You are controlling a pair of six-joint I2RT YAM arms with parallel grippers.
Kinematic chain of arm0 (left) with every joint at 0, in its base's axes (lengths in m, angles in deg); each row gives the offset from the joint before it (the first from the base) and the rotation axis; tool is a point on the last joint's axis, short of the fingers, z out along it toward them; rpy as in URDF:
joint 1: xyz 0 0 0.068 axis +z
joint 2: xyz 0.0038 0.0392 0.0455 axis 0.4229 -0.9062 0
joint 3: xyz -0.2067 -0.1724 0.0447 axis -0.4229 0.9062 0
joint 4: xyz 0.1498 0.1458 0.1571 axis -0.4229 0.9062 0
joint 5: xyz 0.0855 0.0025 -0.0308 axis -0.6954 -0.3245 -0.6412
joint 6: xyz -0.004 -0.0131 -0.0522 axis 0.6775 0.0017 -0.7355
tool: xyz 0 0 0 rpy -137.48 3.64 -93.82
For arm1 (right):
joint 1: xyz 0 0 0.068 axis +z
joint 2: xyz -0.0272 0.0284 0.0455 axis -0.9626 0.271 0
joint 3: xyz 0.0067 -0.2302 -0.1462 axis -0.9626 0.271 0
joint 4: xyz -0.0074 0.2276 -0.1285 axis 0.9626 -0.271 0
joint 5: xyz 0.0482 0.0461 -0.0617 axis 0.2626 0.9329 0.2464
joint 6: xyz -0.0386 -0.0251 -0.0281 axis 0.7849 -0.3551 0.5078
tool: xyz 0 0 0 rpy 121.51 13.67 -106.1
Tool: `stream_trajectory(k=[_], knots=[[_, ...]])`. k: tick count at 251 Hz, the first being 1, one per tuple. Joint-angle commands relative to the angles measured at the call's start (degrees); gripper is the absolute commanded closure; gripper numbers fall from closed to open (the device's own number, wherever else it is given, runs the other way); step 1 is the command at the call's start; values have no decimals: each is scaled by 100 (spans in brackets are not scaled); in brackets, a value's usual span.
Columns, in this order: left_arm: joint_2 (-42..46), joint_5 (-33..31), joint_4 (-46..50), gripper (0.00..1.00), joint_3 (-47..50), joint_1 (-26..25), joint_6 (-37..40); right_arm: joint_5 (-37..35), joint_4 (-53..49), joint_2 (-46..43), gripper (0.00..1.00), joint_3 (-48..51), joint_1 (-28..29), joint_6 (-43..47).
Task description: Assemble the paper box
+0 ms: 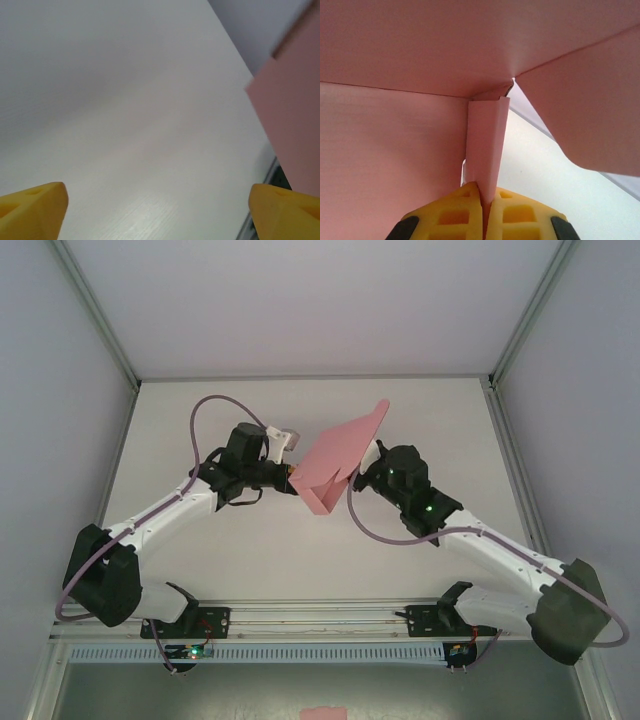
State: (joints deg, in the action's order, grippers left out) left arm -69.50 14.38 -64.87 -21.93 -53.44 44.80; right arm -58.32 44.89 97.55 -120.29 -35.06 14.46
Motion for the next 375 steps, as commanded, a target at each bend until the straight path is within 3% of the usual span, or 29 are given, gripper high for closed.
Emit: stream_trajectory(k=[1, 31, 67, 110, 166, 219, 251, 286, 297, 323, 343, 375], knots=[[162, -682, -123, 4, -416, -85, -2, -616, -582, -115, 100, 204, 200, 19], [341, -1214, 35, 1, -242, -61, -192, -1031, -752, -161, 100, 278, 144, -154], [614, -2551, 951, 0, -32, -11, -515, -1146, -766, -213, 100, 462, 68, -548], [1133, -3640, 1900, 0, 384, 76, -964, -1378, -1059, 76, 100, 591, -22, -1426], [2115, -4277, 2348, 0, 983, 100, -1295, -2180, -1557, 791, 100, 761, 217, -2386], [2719, -4255, 2393, 0, 1177, 93, -1280, -2748, -2075, 1580, 100, 422, 295, -3041], [2803, -3906, 2136, 0, 1325, 95, -1132, -3190, -2528, 2111, 96, 130, 391, -3380], [2602, -3048, 1560, 0, 1423, 101, -668, -3100, -2855, 2282, 77, -157, 444, -3709], [2493, -2678, 1301, 0, 1461, 94, -454, -3018, -2869, 2209, 65, -169, 468, -3743], [2296, -1815, 651, 0, 1536, 84, 91, -2908, -2905, 1861, 60, -132, 479, -3794], [2188, -1702, 414, 0, 1510, 88, 292, -2850, -2896, 1447, 50, -55, 465, -3711], [1877, -1742, 470, 0, 1254, 90, 616, -2508, -2639, 761, 42, 159, 207, -3509]])
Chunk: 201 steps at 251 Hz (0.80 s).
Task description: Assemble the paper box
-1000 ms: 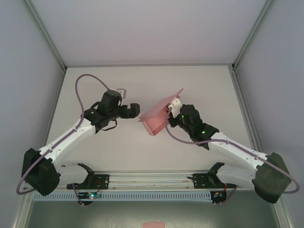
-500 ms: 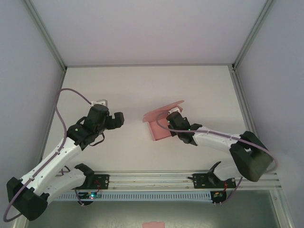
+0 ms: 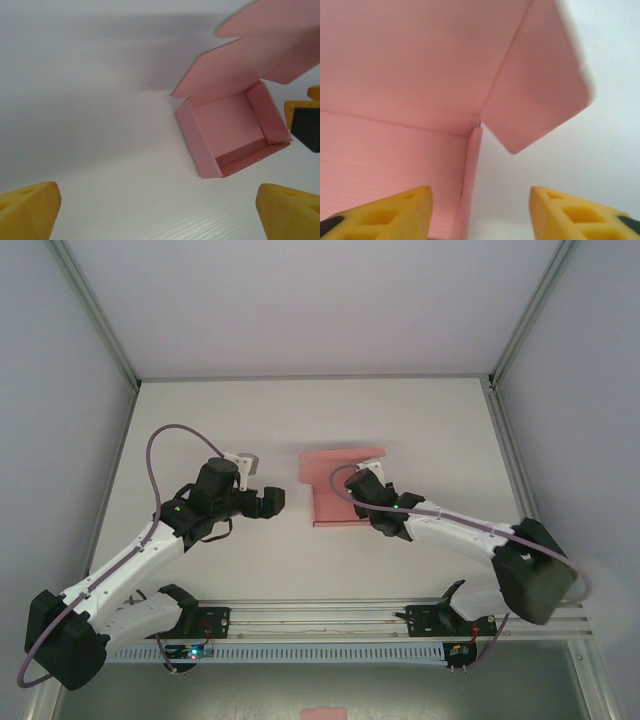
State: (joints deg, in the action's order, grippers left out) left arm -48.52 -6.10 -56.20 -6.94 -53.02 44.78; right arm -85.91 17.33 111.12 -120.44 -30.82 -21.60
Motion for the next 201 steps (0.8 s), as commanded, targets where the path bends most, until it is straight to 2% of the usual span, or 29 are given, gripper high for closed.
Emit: stream_trajectory(k=[1, 27, 41, 71, 97, 116, 150, 160, 179, 201], knots=[[-230, 307, -390, 0, -257, 45, 630, 270, 123, -613, 42, 183, -234, 101], [-612, 316, -289, 0, -515, 48, 1029, 1221, 409, -1061, 36, 357, -678, 600], [-857, 262, -308, 0, -629, 47, 1288, 2068, 689, -1249, 33, 493, -1010, 1236], [-1565, 158, -391, 0, -983, 42, 1911, 3285, 793, -1439, 30, 503, -1559, 2432], [-2239, 182, -288, 0, -1547, 49, 2209, 3731, 593, -1268, 31, 198, -1776, 2980], [-2730, 350, -168, 1, -1948, 50, 2383, 3644, 474, -991, 38, -61, -1855, 3021], [-3432, 1167, 218, 14, -2643, 34, 2601, 3360, 377, -408, 41, -407, -2028, 2960], [-3565, 1215, 321, 17, -2780, 8, 2669, 3236, 367, -243, 42, -504, -2074, 2936], [-3741, 1250, 468, 25, -2942, -36, 2821, 3193, 296, 25, 49, -692, -2122, 2977], [-3881, 1266, 582, 32, -3092, -55, 2883, 3432, 285, 237, 56, -840, -2149, 2995]])
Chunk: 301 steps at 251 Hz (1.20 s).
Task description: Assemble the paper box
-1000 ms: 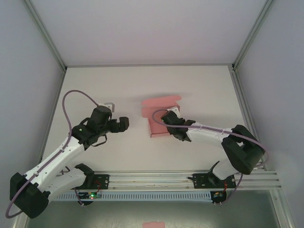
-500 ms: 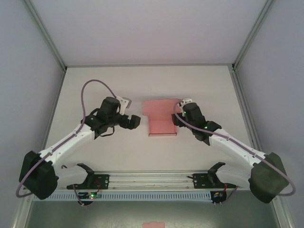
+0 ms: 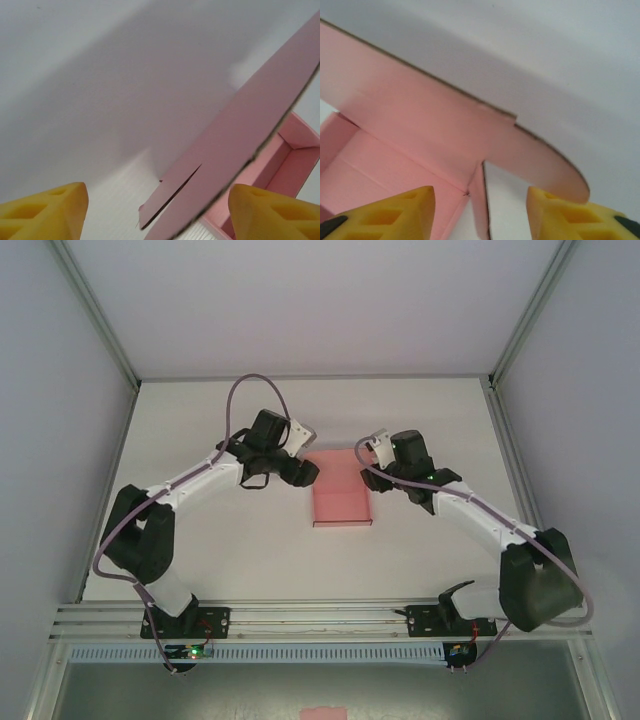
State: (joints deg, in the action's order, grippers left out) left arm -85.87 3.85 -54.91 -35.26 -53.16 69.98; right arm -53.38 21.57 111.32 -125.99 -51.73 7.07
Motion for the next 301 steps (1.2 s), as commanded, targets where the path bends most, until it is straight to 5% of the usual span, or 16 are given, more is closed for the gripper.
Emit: stream_trajectory(k=[1, 36, 58, 126, 168, 197, 230, 301], knots=[[-153, 276, 459, 33, -263, -47, 359, 186, -134, 227, 57, -287, -57, 123], [-360, 14, 720, 60, -518, -167, 361, 437, -149, 386, 87, -379, -32, -13], [-405, -368, 798, 72, -579, -303, 350, 138, -14, 315, 97, -276, 65, -176], [-514, -2404, 963, 97, -1125, -830, -647, -1031, 477, -150, 100, 79, 655, -1119], [-871, -3932, 1149, 100, -1663, -1140, -2190, -2485, 1352, -112, 100, 409, 1158, -2590], [-974, -3341, 508, 100, -1486, -1199, -3036, -3129, 2077, 193, 100, 534, 1374, -3590], [-956, -3443, 80, 100, -1185, -1213, -3828, -3581, 2968, 444, 100, 596, 1604, -4372], [-970, -3395, -1356, 100, -338, -1254, -4442, -3522, 4109, 1310, 100, 650, 1991, -4461]])
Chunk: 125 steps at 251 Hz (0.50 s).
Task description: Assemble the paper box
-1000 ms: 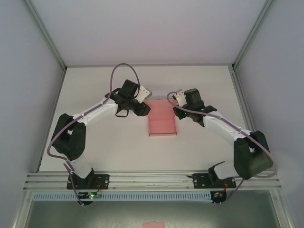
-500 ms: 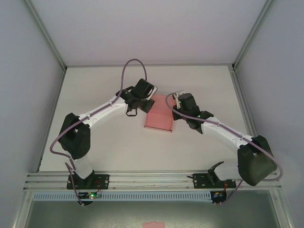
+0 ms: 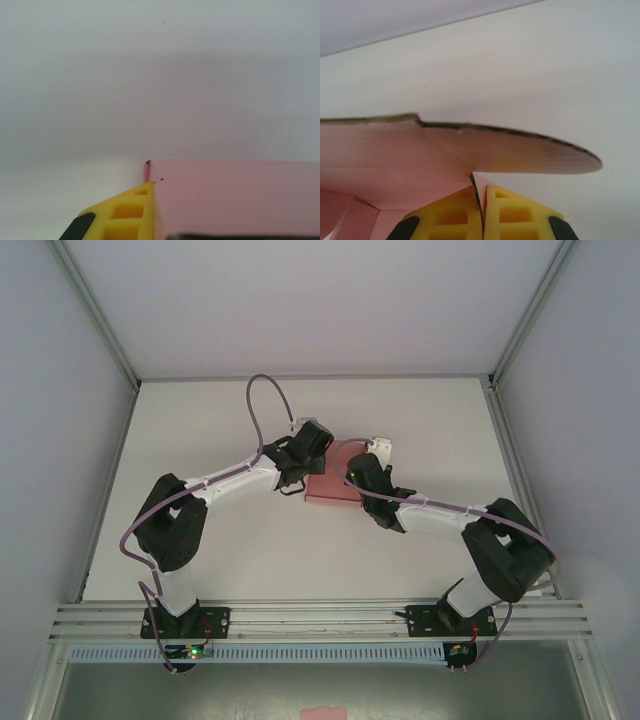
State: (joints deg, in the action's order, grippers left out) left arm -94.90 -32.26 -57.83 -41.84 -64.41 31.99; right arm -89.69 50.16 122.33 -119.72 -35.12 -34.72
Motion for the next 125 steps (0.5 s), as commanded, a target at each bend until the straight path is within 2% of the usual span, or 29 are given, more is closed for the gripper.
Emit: stream_trajectory(k=[1, 19, 47, 65, 103, 125], knots=[[-66, 221, -1089, 100, 343, -138, -653, 94, 1271, 217, 100, 32, 338, -264], [32, 584, -1976, 100, 941, -145, -586, 83, 1958, 360, 100, 339, 410, 219], [195, 606, -3366, 100, 2004, -268, -213, 204, 2988, 476, 100, 925, 485, 884], [239, 622, -3608, 100, 2377, -290, -49, 388, 3498, 550, 100, 1229, 532, 1352], [474, 604, -4024, 100, 2927, -413, 275, 404, 3872, 486, 100, 1641, 649, 1847], [737, 612, -3893, 85, 3043, -509, 558, 221, 3812, 404, 100, 1723, 749, 2064]])
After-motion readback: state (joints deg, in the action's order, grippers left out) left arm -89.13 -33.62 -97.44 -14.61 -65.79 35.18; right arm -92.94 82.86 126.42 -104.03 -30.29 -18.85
